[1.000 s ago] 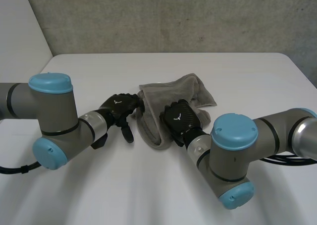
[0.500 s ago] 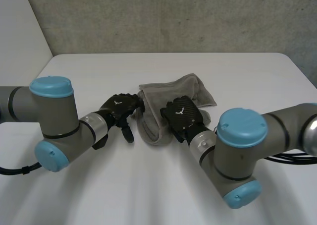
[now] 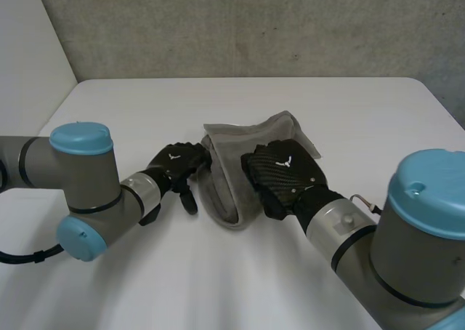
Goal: Fold the towel.
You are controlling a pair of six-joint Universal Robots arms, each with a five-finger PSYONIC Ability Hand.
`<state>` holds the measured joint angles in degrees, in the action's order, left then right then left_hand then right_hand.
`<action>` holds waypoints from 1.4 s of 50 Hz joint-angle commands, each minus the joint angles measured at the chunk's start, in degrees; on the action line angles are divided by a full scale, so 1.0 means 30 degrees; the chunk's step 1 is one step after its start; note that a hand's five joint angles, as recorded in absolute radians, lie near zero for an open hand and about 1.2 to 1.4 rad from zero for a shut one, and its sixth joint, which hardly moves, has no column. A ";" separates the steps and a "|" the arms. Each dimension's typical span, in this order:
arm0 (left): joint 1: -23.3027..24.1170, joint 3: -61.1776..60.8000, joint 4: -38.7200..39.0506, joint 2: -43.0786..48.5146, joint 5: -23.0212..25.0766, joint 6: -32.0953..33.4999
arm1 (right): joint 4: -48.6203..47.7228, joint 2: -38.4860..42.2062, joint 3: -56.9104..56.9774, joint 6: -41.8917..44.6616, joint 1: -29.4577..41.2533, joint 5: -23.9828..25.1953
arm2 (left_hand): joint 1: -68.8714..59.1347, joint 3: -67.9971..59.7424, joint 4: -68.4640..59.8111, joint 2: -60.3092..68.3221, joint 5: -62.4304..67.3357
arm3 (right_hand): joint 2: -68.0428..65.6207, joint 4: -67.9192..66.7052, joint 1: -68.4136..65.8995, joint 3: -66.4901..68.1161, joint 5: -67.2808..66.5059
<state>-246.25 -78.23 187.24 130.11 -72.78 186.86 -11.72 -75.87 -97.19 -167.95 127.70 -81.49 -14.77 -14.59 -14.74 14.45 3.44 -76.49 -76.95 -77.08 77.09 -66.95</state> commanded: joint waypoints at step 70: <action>0.1077 0.0237 0.1132 -0.0009 -0.0350 0.0114 | -0.0691 0.1824 -0.0681 0.0113 -0.1258 -0.0113 | -2.1744 -2.1802 -2.1755 2.1849 2.2186 | 1.6695 1.6850 1.6891 -1.6894 1.6849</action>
<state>-242.93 -76.86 190.96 132.62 -73.89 187.30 -12.04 -71.04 -100.09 -168.01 124.05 -81.79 -72.59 -77.31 -77.59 76.34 64.70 -30.23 -29.84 -29.00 29.40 -17.62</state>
